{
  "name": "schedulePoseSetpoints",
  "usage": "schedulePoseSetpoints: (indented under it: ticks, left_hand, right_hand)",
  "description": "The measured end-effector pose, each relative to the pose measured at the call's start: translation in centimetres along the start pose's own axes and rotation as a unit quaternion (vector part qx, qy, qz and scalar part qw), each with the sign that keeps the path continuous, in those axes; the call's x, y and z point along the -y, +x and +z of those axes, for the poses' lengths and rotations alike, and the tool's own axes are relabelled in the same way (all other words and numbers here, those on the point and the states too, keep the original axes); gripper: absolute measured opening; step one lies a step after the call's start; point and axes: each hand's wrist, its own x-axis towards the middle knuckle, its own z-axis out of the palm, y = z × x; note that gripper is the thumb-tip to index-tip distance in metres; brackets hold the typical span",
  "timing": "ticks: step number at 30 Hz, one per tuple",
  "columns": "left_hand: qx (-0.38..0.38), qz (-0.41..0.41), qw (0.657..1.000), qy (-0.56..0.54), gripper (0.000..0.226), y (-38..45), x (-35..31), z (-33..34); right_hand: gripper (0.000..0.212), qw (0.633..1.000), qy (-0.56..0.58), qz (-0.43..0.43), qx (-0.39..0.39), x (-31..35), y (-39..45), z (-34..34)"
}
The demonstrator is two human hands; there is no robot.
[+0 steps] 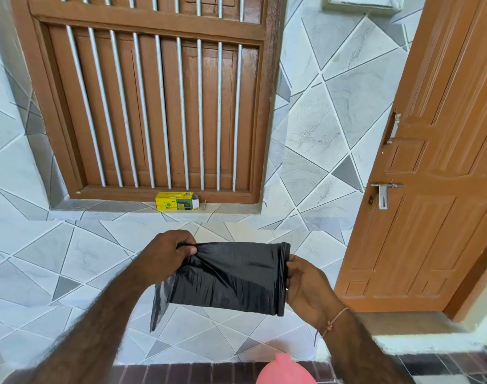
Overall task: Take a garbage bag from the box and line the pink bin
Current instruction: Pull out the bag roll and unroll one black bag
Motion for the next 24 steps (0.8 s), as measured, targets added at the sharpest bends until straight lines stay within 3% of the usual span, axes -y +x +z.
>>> schedulePoseSetpoints:
  ticks: [3,7,18,24]
  left_hand:
    - [0.001,-0.002,1.000,-0.001,0.025,-0.1,0.0,0.4]
    - [-0.007,-0.012,1.000,0.007,0.028,-0.1,0.2,0.5]
    - [-0.046,-0.033,0.998,0.016,0.024,-0.2,1.1,-0.5]
    - [-0.044,-0.034,0.998,0.015,0.024,-0.5,0.8,-0.2]
  right_hand:
    - [0.037,0.999,-0.017,-0.002,0.027,-0.1,-0.2,0.5]
    - [0.023,0.997,-0.073,-0.032,0.018,-0.4,-0.5,1.2]
    - [0.031,0.999,-0.007,-0.020,-0.042,0.7,-0.5,0.1]
    - [0.035,0.999,0.021,-0.024,-0.036,0.4,-0.7,0.4]
